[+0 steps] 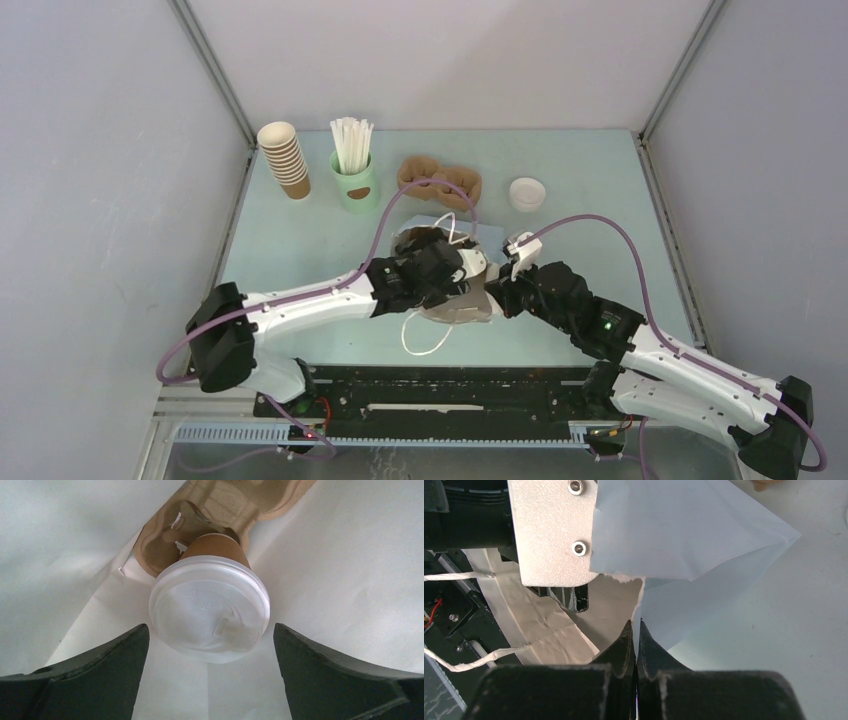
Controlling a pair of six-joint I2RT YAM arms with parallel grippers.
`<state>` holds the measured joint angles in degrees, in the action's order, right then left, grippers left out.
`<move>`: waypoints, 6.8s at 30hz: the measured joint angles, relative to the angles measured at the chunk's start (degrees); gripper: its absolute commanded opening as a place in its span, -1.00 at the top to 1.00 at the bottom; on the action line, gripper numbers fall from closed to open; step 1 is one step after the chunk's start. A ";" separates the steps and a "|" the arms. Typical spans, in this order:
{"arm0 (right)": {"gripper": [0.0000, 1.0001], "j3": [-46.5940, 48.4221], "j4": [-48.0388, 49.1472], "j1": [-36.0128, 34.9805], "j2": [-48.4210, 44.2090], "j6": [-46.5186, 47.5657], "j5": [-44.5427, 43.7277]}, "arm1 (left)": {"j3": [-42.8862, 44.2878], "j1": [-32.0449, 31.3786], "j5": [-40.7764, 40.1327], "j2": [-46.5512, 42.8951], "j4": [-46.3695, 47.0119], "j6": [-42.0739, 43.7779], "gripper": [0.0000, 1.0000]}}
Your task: Pack the takeout coffee
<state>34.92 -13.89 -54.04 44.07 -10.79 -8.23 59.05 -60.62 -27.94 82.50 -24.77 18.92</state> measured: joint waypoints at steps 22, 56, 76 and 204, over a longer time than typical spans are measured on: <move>1.00 2.10 -1.97 -3.45 1.92 -4.24 -2.73 | 0.00 -0.17 6.16 -8.68 -4.26 -11.19 -0.90; 0.91 8.13 -11.85 -2.60 2.43 -15.82 -14.40 | 6.73 -7.02 14.82 -29.35 -8.31 -20.83 -0.82; 0.70 8.76 -15.15 -0.92 0.46 -18.34 -13.51 | -6.32 1.57 9.16 -43.36 -17.00 -54.55 -0.59; -0.77 28.33 -35.10 2.32 -5.70 -14.91 -13.81 | 54.58 44.81 16.55 21.49 -8.46 -28.94 -0.30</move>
<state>63.24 -48.99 -51.72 38.37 -25.69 -22.04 113.62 -15.81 -11.40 103.98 -33.23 -10.02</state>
